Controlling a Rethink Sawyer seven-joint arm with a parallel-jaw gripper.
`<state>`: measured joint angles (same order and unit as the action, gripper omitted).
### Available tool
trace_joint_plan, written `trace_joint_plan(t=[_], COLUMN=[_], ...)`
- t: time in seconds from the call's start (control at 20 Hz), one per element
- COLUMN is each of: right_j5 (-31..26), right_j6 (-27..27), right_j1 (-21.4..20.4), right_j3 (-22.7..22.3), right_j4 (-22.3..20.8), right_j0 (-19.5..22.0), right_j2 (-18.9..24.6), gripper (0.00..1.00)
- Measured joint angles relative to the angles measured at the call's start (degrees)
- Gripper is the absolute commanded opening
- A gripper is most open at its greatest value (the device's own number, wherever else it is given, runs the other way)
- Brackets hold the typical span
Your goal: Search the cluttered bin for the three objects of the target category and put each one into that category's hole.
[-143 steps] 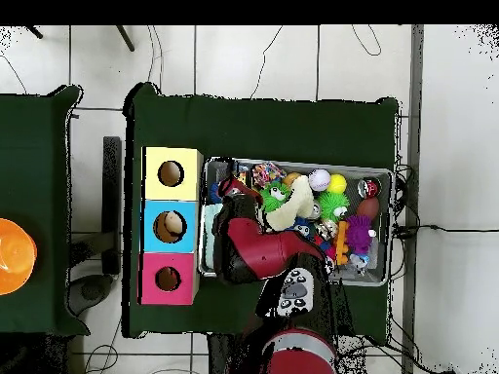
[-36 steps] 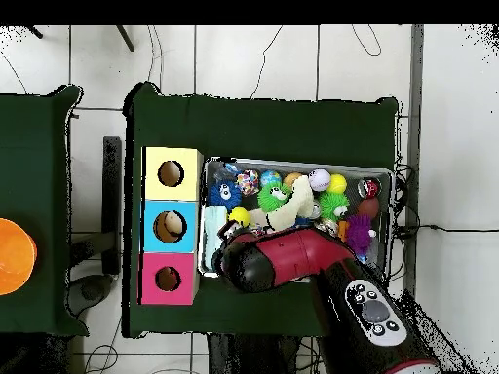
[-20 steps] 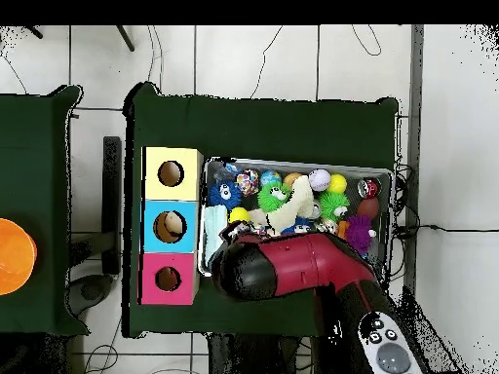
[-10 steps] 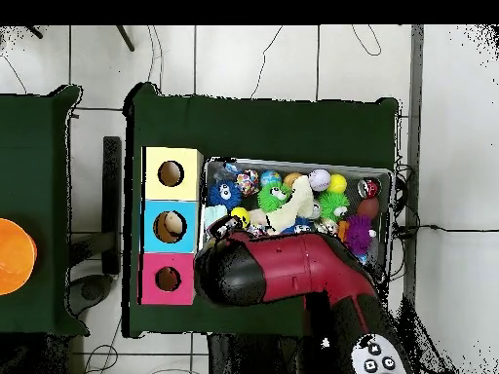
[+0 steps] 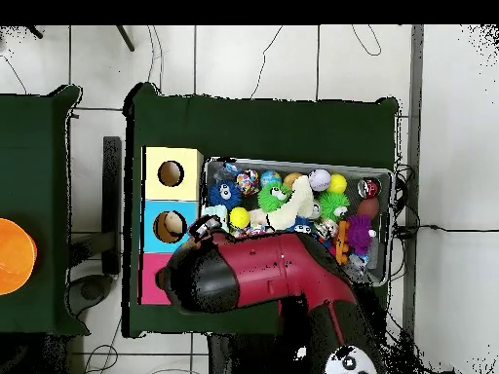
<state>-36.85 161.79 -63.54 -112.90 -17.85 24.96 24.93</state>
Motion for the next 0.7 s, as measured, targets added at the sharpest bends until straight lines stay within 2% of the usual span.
trace_joint_plan(t=[0.7], right_j5=[0.5], right_j6=[0.0], right_j1=[1.1], right_j3=[0.0], right_j4=[-0.1], right_j0=[-8.1], right_j2=[-2.0], gripper=[0.0])
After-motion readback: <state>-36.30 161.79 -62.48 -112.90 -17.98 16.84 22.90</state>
